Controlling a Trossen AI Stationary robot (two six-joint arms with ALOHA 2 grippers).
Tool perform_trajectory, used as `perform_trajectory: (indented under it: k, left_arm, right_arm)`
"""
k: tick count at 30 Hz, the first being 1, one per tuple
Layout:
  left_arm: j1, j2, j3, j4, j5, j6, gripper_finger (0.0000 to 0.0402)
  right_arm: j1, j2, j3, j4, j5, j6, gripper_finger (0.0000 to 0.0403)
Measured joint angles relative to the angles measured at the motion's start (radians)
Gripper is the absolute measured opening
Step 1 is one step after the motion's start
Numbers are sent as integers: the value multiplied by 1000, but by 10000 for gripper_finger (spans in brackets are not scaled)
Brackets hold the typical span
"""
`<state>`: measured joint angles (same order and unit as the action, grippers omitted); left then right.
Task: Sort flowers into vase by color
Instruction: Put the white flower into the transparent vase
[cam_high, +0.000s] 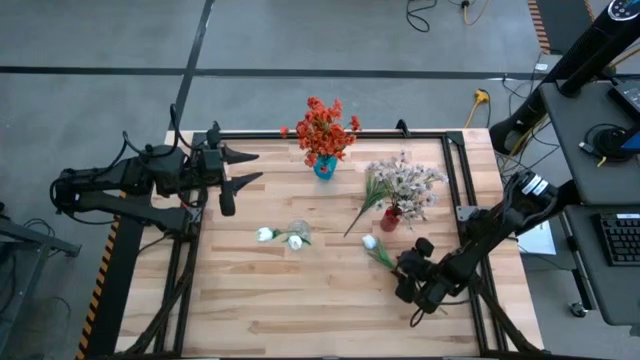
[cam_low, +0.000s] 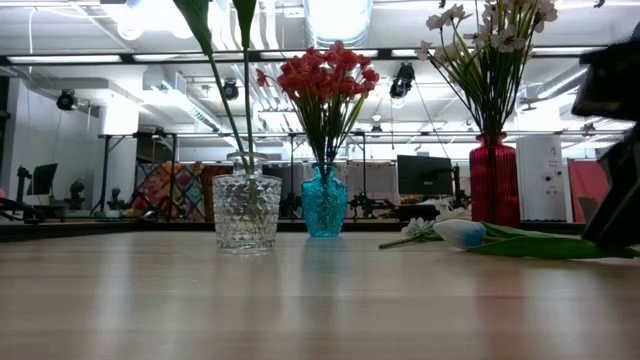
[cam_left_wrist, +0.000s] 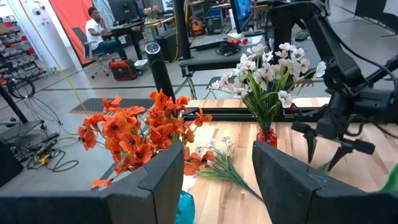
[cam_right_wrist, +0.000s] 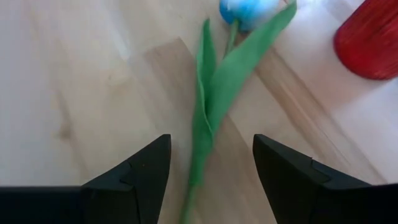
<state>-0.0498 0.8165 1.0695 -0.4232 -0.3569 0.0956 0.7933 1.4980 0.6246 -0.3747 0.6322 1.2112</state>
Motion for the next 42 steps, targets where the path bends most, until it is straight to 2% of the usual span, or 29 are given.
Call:
perform_trajectory:
  k: [6,9,21,29,35,39,42]
  left_arm:
    - [0,0,0,0,0,0,173]
    - [0,0,0,0,0,0,173]
    - [0,0,0,-8,0,0,173]
    - [0,0,0,-16,0,0,173]
    - [0,0,0,-22,0,0,173]
    - [0,0,0,-22,0,0,173]
    - [0,0,0,-22,0,0,173]
  right_arm:
    - [2,121,33,1,35,35,218]
    - [1,155,55,-1,42,39,201]
    - [0,153,91,1,10,21,23]
    - [-1,123,113,-23,26,2,18]
    - [1,58,176,-11,206,-102,18]
    - [1,28,217,37,414,-218,18]
    - [-5,24,222,164,552,-379,18]
